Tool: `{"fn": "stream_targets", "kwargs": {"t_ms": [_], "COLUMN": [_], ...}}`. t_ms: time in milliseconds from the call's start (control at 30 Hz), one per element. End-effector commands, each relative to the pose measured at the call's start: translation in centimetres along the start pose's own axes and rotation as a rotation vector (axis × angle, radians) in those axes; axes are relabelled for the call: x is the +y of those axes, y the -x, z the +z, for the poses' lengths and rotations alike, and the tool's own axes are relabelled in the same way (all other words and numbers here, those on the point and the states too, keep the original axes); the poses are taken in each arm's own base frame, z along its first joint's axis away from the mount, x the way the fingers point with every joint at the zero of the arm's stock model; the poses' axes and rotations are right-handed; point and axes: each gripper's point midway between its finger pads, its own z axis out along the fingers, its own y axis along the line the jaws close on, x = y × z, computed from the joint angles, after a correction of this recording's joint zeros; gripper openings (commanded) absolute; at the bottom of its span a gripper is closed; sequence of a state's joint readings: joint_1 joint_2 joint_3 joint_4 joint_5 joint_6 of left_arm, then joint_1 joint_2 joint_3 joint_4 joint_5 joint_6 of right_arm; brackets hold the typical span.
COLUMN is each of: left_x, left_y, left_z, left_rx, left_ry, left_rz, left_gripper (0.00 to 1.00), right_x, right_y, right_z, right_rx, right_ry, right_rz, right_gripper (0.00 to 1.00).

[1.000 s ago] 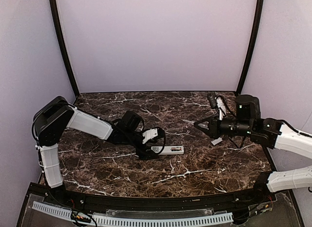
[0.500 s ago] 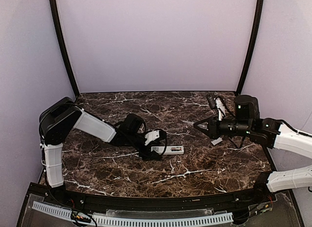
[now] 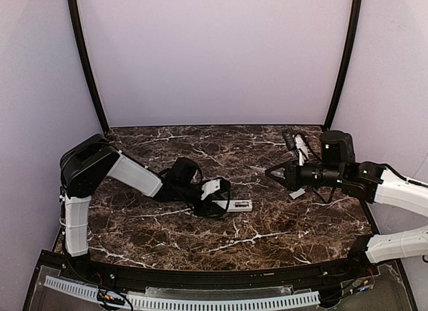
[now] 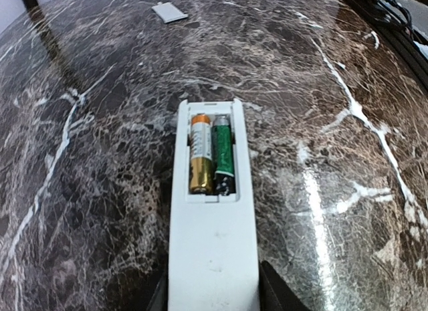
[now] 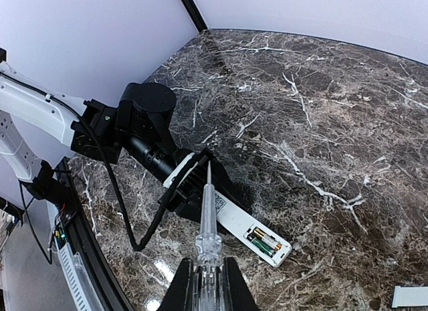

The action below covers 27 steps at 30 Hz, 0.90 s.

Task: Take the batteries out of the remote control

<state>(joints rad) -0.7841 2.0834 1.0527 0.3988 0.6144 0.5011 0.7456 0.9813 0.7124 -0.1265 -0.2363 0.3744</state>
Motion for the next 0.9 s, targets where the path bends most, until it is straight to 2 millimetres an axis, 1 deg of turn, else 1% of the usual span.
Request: {"fn": "stream_targets", "kwargs": {"t_ms": [0, 33, 67, 133, 167, 200, 300, 333, 367, 400, 433, 467, 500, 533, 567, 600, 633, 667, 700, 733, 767, 800, 833, 867], "left_x": [-0.6, -0.7, -0.6, -0.6, -0.4, -0.4, 0.1, 0.2, 0.5, 0.7, 1.1, 1.3, 1.6, 1.8, 2.1, 2.5, 2.6, 2.9, 2.8, 3.2, 3.0, 3.3, 3.1, 3.3], "left_y": [-1.4, -1.5, -1.2, -0.7, -0.5, -0.1, 0.8, 1.5, 1.6, 2.3, 2.3, 3.1, 3.1, 4.0, 4.0, 4.7, 5.2, 5.2, 5.8, 5.5, 6.2, 5.7, 6.6, 6.0], "left_z": [0.5, 0.5, 0.4, 0.0, -0.1, -0.4, -1.2, -1.6, -1.9, -2.4, -2.7, -3.3, -3.6, -4.2, -4.5, -5.1, -5.5, -5.8, -6.2, -6.5, -6.8, -7.1, -7.5, -7.9], "left_rx": [0.052, 0.06, 0.058, 0.064, 0.065, 0.065, 0.067, 0.062, 0.069, 0.065, 0.075, 0.068, 0.077, 0.063, 0.072, 0.066, 0.061, 0.075, 0.073, 0.097, 0.099, 0.128, 0.118, 0.141], "left_ry": [-0.023, -0.03, -0.031, -0.032, -0.025, -0.019, 0.012, 0.025, 0.044, 0.061, 0.085, 0.106, 0.131, 0.154, 0.181, 0.216, 0.234, 0.268, 0.282, 0.322, 0.344, 0.387, 0.413, 0.448], "left_rz": [-0.006, -0.01, -0.002, -0.001, 0.004, 0.01, 0.022, 0.028, 0.027, 0.033, 0.036, 0.045, 0.048, 0.06, 0.063, 0.076, 0.089, 0.095, 0.12, 0.133, 0.172, 0.187, 0.226, 0.232], "left_gripper": [0.38, 0.32, 0.29, 0.17, 0.14, 0.09, 0.03, 0.01, 0.01, 0.0, 0.0, 0.0, 0.0, 0.0, 0.0, 0.0, 0.0, 0.0, 0.0, 0.0, 0.0, 0.0, 0.0, 0.0], "right_x": [0.0, 0.0, 0.0, 0.0, 0.1, 0.0, 0.1, 0.1, 0.2, 0.2, 0.2, 0.3, 0.4, 0.4, 0.5, 0.5, 0.6, 0.6, 0.7, 0.9, 1.0, 1.1, 1.2, 1.3], "right_y": [0.7, 0.8, 0.8, 1.1, 1.2, 1.3, 1.6, 1.7, 1.9, 2.0, 2.1, 2.3, 2.4, 2.5, 2.6, 2.8, 3.0, 3.1, 3.4, 3.6, 3.9, 4.2, 4.4, 4.7], "right_z": [0.2, 0.2, 0.2, 0.1, 0.0, 0.0, -0.3, -0.5, -0.6, -0.7, -0.9, -1.0, -1.1, -1.2, -1.2, -1.3, -1.4, -1.5, -1.6, -1.8, -2.0, -2.2, -2.5, -2.7], "right_rx": [-0.023, -0.024, -0.024, -0.031, -0.035, -0.037, -0.05, -0.054, -0.059, -0.062, -0.066, -0.071, -0.073, -0.073, -0.073, -0.074, -0.075, -0.077, -0.081, -0.087, -0.093, -0.101, -0.106, -0.11], "right_ry": [0.01, 0.01, 0.01, 0.006, 0.004, 0.001, -0.003, -0.003, -0.006, -0.007, -0.009, -0.007, -0.006, -0.008, -0.008, -0.01, -0.011, -0.012, -0.013, -0.013, -0.014, -0.015, -0.016, -0.019], "right_rz": [-0.019, -0.02, -0.022, -0.027, -0.028, -0.028, -0.04, -0.046, -0.052, -0.055, -0.06, -0.065, -0.071, -0.07, -0.073, -0.077, -0.08, -0.084, -0.09, -0.098, -0.108, -0.117, -0.128, -0.14], "right_gripper": [0.0, 0.0, 0.0, 0.0, 0.0, 0.0, 0.0, 0.0, 0.0, 0.0, 0.0, 0.0, 0.0, 0.0, 0.0, 0.0, 0.0, 0.0, 0.0, 0.0, 0.0, 0.0, 0.0, 0.0]}}
